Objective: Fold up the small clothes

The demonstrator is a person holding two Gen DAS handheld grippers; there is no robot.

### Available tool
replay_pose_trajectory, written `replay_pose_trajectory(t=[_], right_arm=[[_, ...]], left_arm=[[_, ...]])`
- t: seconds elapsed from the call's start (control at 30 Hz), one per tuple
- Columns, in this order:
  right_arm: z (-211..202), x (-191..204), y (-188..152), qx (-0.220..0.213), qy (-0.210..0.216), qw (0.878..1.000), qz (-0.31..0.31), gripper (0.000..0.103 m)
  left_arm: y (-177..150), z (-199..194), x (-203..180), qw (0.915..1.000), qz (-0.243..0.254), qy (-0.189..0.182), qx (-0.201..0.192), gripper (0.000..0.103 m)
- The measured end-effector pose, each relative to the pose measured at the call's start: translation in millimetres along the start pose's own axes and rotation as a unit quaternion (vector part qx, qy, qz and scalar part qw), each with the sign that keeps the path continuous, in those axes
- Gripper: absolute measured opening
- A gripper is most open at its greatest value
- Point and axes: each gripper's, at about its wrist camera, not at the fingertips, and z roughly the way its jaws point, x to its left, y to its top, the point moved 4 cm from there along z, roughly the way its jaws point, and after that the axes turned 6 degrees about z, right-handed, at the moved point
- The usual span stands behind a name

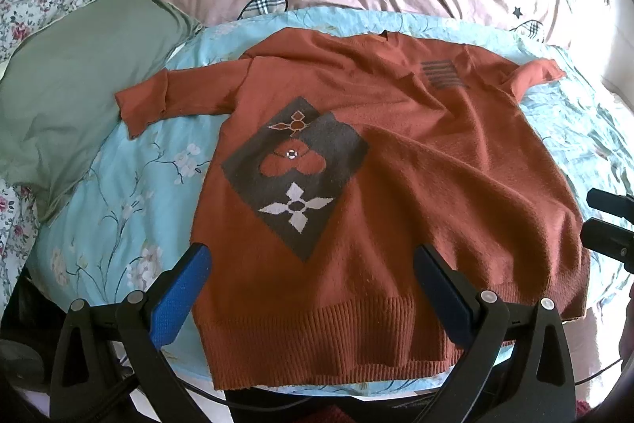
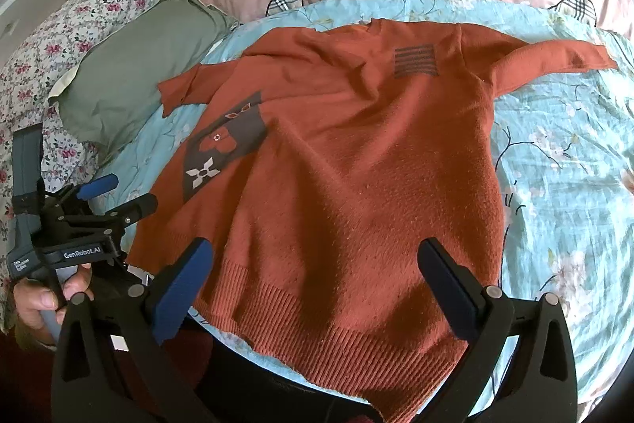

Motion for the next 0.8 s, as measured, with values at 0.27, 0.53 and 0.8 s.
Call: replay_pose_trajectory(t=[0.27,0.53,0.8], right_arm=[[3.0,-7.0,6.8,-0.007,-0.001,1.0,0.007,0.103],[7.8,-10.1,15.9,-0.013,0.004,1.0,0.014,0.103],[16.9,-25.1,30.5,-0.023,0.019,0.999,0.042,0.103]], left_arm=[[4.4,9.0,-1.2,1.0,-0.004,-0.007,0.006,0.102],[9.5,17.0,-1.0,0.9999,-0.003,-0.007,0.014,0.102],[15.8,31.0,-0.6,0.9996,-0.006,-0.016,0.023,0.102]])
